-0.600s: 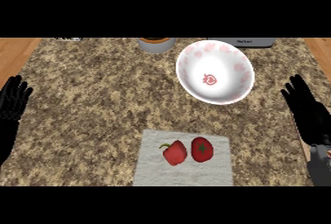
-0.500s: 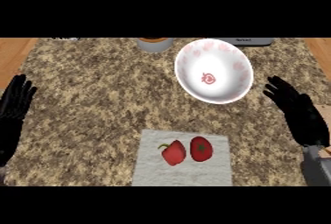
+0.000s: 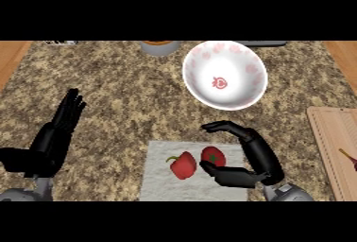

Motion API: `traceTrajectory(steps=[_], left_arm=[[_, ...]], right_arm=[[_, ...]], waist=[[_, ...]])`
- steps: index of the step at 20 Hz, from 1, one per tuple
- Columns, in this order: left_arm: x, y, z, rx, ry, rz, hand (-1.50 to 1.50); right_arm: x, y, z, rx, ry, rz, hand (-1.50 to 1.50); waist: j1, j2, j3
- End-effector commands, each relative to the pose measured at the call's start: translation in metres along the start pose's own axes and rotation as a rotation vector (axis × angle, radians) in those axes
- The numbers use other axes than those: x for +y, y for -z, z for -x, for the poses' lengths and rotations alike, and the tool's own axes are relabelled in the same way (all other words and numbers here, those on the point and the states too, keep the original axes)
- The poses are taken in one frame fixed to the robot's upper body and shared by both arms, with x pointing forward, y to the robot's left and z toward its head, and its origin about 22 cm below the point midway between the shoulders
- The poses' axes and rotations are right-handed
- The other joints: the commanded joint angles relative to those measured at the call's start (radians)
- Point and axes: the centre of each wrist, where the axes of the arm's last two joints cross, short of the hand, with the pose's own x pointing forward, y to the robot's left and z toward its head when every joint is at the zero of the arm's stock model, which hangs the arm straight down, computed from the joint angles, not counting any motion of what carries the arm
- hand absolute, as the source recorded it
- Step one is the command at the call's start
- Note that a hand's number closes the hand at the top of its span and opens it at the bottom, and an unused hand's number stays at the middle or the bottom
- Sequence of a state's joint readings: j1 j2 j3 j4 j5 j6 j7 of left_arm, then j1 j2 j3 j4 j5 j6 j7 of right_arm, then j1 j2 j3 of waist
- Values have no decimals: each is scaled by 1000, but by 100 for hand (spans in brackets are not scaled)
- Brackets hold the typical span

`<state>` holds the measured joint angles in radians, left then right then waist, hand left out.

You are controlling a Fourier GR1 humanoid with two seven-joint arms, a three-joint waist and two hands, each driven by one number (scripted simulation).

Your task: Pick the bell pepper from the placemat and place it in the bowl

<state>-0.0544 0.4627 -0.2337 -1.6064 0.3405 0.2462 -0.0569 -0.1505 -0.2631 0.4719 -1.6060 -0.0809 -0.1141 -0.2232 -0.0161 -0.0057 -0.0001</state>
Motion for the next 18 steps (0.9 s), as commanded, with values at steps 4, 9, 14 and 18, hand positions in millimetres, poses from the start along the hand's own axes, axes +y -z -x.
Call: traceTrajectory(steps=[4,9,14,18], left_arm=[[-38,8,2,47,-17,11,0],[-52,21,12,52,-3,8,0],[-57,35,-6,34,1,11,0],[-54,27,4,27,-16,23,0]], right_arm=[[78,-40,1,-319,74,59,-150],[60,-45,-36,-282,-94,129,-150],[27,-46,-73,-139,-216,103,-150],[30,-27,-102,-5,-235,21,-150]], waist=[[2,3,1],[4,4,-1],[6,4,-1],[16,4,-2]])
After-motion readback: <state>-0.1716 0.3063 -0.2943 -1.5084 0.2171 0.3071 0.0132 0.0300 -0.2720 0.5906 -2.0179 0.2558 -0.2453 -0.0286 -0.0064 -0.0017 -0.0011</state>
